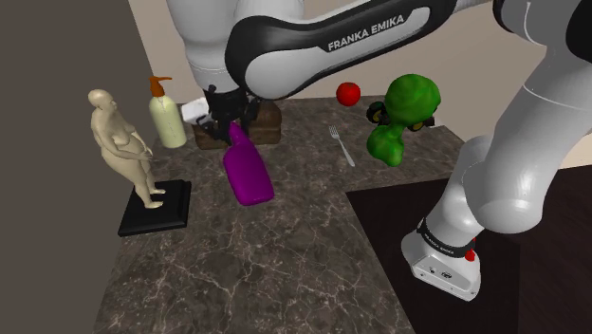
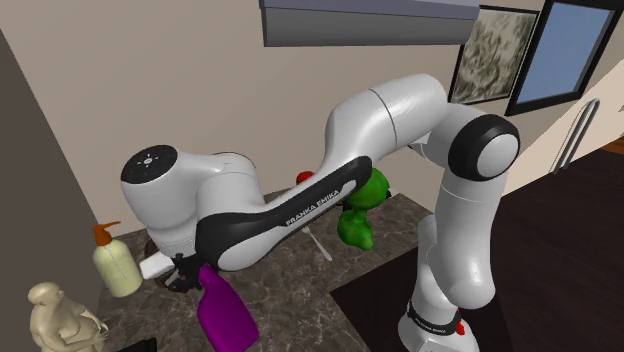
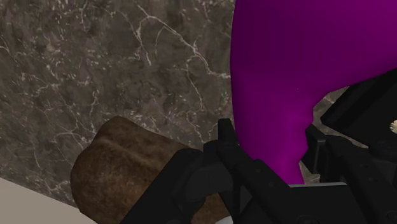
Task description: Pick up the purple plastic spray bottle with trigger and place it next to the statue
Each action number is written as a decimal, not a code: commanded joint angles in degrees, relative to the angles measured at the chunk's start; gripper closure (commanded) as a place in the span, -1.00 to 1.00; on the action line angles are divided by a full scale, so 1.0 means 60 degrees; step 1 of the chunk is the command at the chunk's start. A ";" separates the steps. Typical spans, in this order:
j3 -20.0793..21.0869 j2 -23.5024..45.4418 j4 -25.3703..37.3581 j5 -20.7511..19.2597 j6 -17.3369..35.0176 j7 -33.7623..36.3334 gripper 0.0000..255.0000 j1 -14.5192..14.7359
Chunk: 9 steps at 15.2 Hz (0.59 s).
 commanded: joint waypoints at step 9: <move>-0.0026 0.0330 -0.0872 -0.0285 0.1118 0.0454 1.00 -0.0008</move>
